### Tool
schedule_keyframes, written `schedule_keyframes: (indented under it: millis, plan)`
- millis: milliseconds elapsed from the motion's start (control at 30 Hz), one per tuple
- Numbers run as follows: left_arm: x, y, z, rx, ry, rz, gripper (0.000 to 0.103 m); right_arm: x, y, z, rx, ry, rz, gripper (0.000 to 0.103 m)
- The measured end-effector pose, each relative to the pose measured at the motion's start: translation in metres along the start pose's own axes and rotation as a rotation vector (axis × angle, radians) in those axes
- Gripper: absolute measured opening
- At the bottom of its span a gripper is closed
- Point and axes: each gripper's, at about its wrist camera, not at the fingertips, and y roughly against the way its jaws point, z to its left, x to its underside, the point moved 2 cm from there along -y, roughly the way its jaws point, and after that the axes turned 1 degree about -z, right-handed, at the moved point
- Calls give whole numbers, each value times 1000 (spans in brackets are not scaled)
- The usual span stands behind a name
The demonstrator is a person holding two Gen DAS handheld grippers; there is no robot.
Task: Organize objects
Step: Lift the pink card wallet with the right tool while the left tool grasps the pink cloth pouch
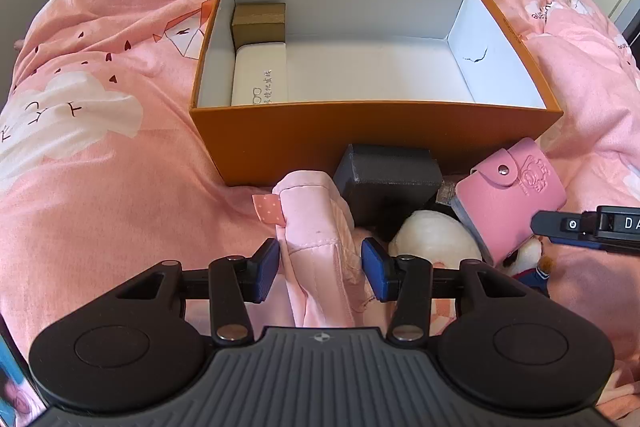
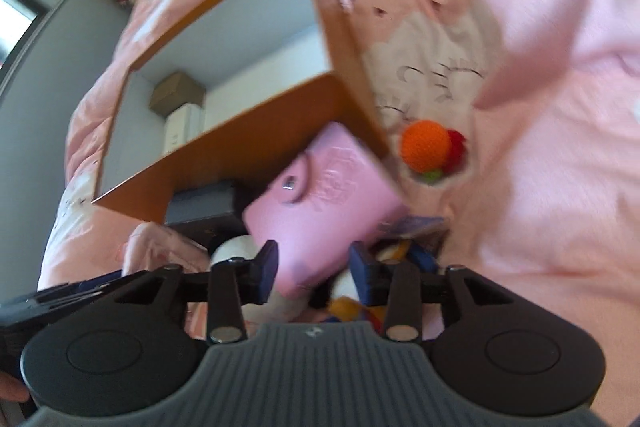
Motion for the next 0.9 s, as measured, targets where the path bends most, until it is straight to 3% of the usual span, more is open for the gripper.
schedule_keyframes:
  millis: [133, 467, 733, 900]
  plan:
    - [-2, -3, 4, 6, 16, 4, 55, -1, -11, -16, -17, -78, 34, 48]
    - [2, -6, 4, 5, 31, 10, 55, -3, -35, -1, -23, -29, 2, 52]
    - [4, -4, 3, 15, 39, 2, 50, -1, -38, -15, -89, -177, -45, 56]
    - [7, 0, 4, 23, 36, -24, 39, 1, -33, -13, -108, -188, -71, 39]
